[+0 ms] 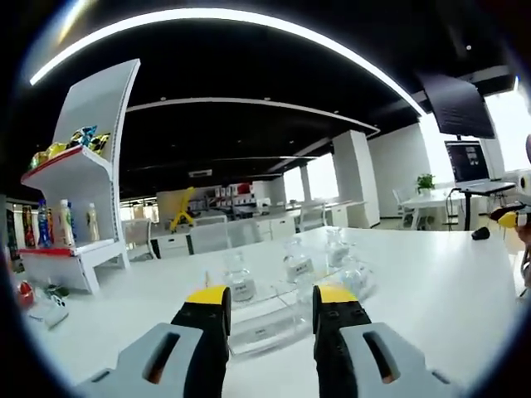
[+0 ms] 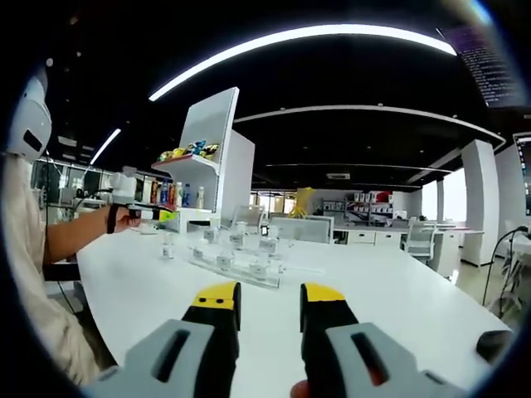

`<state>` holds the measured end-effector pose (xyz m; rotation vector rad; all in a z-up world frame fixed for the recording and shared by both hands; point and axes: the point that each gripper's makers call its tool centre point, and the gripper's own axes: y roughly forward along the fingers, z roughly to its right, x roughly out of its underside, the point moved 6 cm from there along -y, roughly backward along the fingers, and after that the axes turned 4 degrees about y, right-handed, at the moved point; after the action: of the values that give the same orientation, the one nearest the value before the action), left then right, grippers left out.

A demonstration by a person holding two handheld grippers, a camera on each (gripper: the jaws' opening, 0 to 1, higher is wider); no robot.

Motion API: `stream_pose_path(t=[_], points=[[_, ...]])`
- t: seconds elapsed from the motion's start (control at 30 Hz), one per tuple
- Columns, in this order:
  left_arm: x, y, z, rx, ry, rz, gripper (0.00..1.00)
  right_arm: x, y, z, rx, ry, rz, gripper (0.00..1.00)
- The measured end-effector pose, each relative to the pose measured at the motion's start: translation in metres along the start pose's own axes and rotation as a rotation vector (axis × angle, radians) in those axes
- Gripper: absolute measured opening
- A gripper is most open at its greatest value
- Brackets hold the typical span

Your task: Identify the label on the chemical reagent bottle, grasp the chemical reagent bottle, and place it in the designated position on the reagent rack

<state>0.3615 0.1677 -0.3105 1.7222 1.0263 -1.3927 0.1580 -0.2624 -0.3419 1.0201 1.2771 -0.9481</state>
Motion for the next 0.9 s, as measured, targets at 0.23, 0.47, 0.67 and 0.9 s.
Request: stream_pose_path(t=[0.23,0.47,0.67,0.9], points=[[-0.002,-0.019,0.001,0.003,-0.004,0.026,0.40,0.002,0.002,0.002,0.010,0.014,-0.012,0.28],[-0.010,-0.040,-0.004,0.005,-0.028,0.062,0.41,0.001,0.004,-0.002,-0.001,0.009,-0.013,0.28],[-0.010,-0.053,-0.009,-0.008,-0.023,0.072,0.41,0.000,0.004,-0.002,-0.002,0.001,-0.016,0.28],[-0.007,-0.066,-0.013,0.005,-0.019,0.060,0.42,-0.005,0.006,-0.002,-0.014,-0.010,-0.025,0.28]])
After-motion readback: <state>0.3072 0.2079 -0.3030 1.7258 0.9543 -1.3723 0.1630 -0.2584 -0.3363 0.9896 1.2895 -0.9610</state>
